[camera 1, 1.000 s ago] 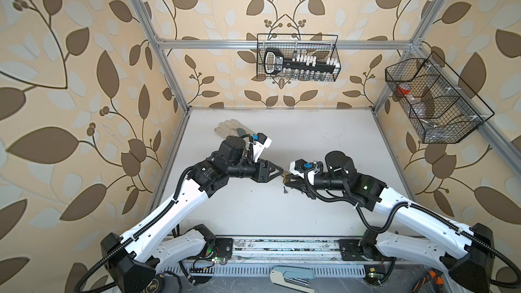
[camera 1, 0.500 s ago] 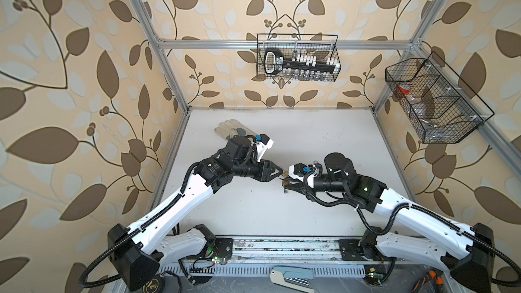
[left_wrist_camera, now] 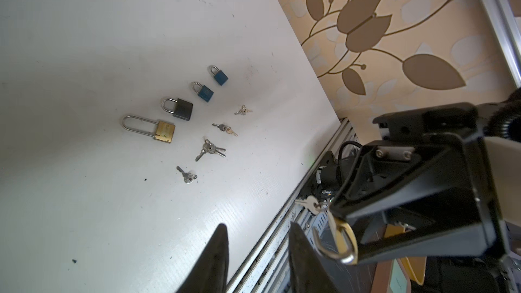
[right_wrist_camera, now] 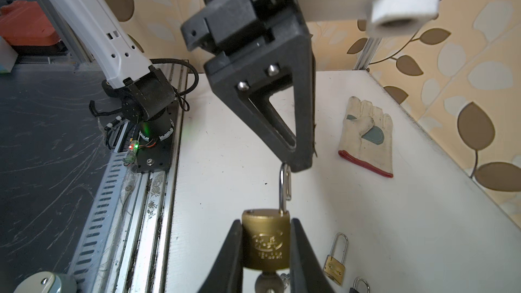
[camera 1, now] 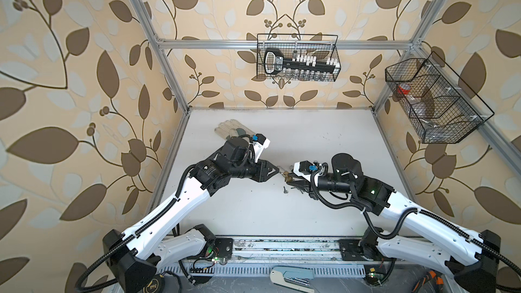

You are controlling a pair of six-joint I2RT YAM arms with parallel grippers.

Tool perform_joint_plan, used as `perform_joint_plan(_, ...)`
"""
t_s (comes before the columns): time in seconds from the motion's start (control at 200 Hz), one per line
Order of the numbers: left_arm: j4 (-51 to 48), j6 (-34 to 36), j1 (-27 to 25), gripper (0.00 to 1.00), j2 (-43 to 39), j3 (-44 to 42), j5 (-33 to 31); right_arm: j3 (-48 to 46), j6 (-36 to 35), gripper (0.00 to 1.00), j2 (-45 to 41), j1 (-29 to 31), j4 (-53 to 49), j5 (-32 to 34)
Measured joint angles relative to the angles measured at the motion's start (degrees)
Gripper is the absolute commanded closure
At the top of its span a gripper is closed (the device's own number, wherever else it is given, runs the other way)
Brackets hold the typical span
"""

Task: Lock with the key

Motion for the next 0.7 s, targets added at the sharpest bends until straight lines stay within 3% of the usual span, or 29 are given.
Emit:
perform_joint_plan(0.23,3.85,0.26,0.00,0.44,-9.16,-1.22,0.15,0.26,2.82,1.00,1.68,-2.54,-0.92,-3.23)
perform_joint_plan(0.46,7.69,1.31,-0.02,0.44,-2.99,-1.22,9.60,3.10,3.76,1.00,6.88,-2.60,-3.32,-14.60)
perform_joint_plan(0.7,9.62,1.53,-0.02,0.47,-2.12,-1.29,16.65,4.22,5.79,1.00,6.43,-3.58,-2.84,-19.69)
